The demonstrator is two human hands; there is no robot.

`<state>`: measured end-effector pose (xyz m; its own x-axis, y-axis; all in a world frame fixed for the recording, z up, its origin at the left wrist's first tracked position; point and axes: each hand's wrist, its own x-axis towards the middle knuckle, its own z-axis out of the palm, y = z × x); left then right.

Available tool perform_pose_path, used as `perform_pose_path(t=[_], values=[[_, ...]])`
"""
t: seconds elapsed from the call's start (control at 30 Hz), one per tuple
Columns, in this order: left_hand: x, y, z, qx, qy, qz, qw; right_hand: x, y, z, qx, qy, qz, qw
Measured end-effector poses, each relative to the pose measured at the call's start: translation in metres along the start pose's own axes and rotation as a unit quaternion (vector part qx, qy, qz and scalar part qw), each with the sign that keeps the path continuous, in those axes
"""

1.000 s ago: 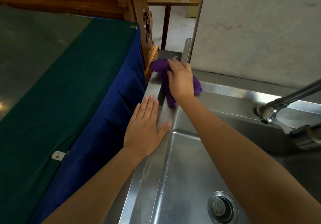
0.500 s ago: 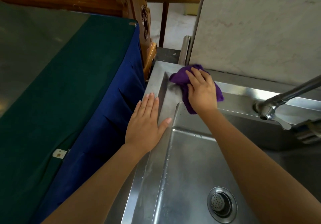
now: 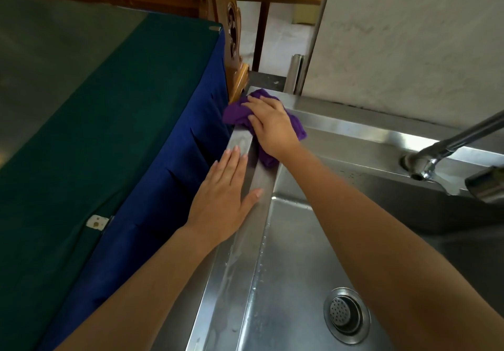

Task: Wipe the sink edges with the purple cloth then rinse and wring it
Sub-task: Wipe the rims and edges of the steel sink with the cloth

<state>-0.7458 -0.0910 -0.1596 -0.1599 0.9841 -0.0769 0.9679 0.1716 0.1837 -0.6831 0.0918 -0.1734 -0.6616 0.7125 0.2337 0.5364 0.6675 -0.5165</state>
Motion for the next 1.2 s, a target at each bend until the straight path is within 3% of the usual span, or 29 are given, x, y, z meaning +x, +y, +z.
perform_pose_path(t=[0.2, 0.43, 0.67, 0.9, 1.03, 1.2], values=[[0.0, -0.001, 0.0, -0.012, 0.003, 0.012, 1.0, 0.012, 0.012, -0.007, -0.127, 0.014, 0.077, 0.989], [-0.001, 0.0, 0.0, -0.017, -0.001, 0.007, 1.0, -0.045, 0.023, -0.021, -0.135, 0.053, 0.14, 0.98], [0.0, 0.0, 0.002, -0.016, -0.001, 0.005, 1.0, -0.062, 0.007, -0.017, -0.083, 0.033, 0.114, 0.989], [-0.001, 0.001, 0.004, 0.001, 0.025, 0.007, 1.0, -0.015, 0.006, -0.036, -0.022, 0.185, 0.14, 0.972], [-0.001, 0.001, 0.005, 0.022, 0.031, 0.004, 0.999, 0.013, 0.011, -0.026, -0.071, 0.06, 0.154, 0.984], [0.0, 0.002, 0.005, 0.015, 0.024, 0.004, 1.0, 0.003, 0.013, -0.022, -0.072, 0.034, 0.049, 0.996]])
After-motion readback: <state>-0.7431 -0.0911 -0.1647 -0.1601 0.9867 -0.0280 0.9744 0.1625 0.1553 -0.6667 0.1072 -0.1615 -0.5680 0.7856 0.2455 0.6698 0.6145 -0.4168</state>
